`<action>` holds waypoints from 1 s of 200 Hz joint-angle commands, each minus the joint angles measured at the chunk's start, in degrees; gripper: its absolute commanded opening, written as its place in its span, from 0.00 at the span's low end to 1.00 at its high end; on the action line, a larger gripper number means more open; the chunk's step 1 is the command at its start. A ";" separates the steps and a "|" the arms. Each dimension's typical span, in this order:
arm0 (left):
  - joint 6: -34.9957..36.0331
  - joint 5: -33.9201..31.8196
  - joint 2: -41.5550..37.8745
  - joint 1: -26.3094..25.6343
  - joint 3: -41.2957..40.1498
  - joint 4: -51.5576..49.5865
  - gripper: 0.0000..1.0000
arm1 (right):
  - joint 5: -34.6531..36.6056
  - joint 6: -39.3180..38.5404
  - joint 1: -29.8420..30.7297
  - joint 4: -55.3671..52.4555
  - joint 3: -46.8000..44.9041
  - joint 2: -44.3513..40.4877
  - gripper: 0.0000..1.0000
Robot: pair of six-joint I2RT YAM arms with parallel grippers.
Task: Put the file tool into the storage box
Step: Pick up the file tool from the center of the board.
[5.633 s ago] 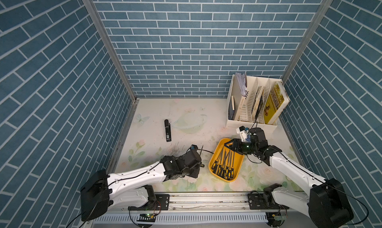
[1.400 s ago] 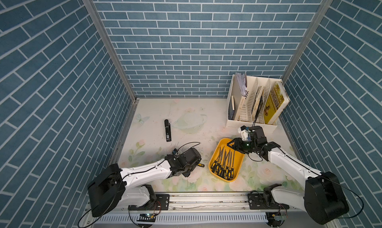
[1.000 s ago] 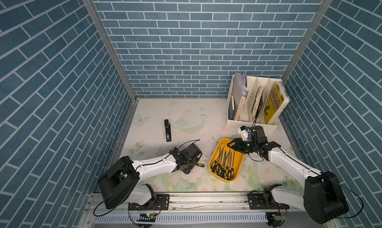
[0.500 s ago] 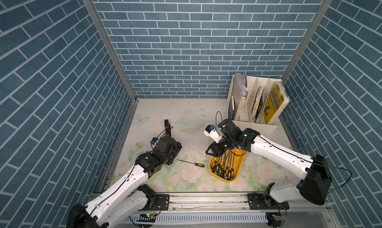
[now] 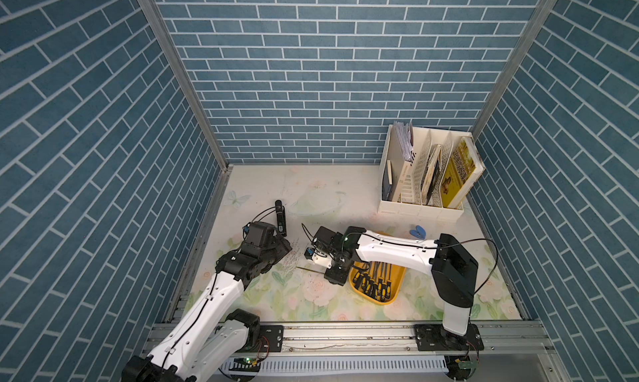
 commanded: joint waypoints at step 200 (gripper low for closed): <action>8.36 1.48 -3.18 5.91 3.19 -4.71 0.68 | 2.37 -0.95 0.10 6.89 -2.85 8.14 0.11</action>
